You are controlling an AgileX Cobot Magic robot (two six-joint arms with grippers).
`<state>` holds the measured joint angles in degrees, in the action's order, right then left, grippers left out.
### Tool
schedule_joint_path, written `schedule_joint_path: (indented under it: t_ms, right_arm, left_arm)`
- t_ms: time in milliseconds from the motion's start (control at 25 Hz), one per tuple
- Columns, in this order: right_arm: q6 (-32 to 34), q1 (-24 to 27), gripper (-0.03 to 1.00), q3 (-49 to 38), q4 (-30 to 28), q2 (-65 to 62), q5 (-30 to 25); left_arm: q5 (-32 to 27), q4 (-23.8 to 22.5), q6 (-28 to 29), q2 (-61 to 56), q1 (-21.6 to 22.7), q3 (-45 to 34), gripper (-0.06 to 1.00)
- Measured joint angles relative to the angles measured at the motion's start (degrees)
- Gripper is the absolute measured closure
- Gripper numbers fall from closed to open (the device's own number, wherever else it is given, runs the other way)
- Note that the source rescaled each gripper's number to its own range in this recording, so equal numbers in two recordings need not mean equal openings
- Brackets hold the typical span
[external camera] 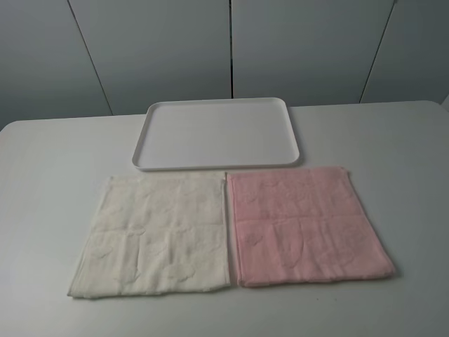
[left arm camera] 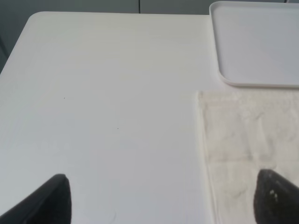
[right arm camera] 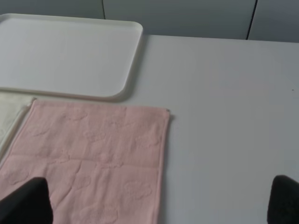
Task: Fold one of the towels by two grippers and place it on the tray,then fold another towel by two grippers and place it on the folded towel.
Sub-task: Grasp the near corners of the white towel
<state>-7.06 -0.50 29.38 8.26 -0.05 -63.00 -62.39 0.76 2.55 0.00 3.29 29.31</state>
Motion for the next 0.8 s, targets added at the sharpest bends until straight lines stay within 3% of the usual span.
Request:
schedule_joint_path:
  t_ms: [800]
  right_arm:
    - [0.0, 0.0, -0.03, 0.0, 0.0, 0.0, 0.0]
  left_arm:
    - [0.0, 0.0, 0.0, 0.0, 0.0, 0.0, -0.06]
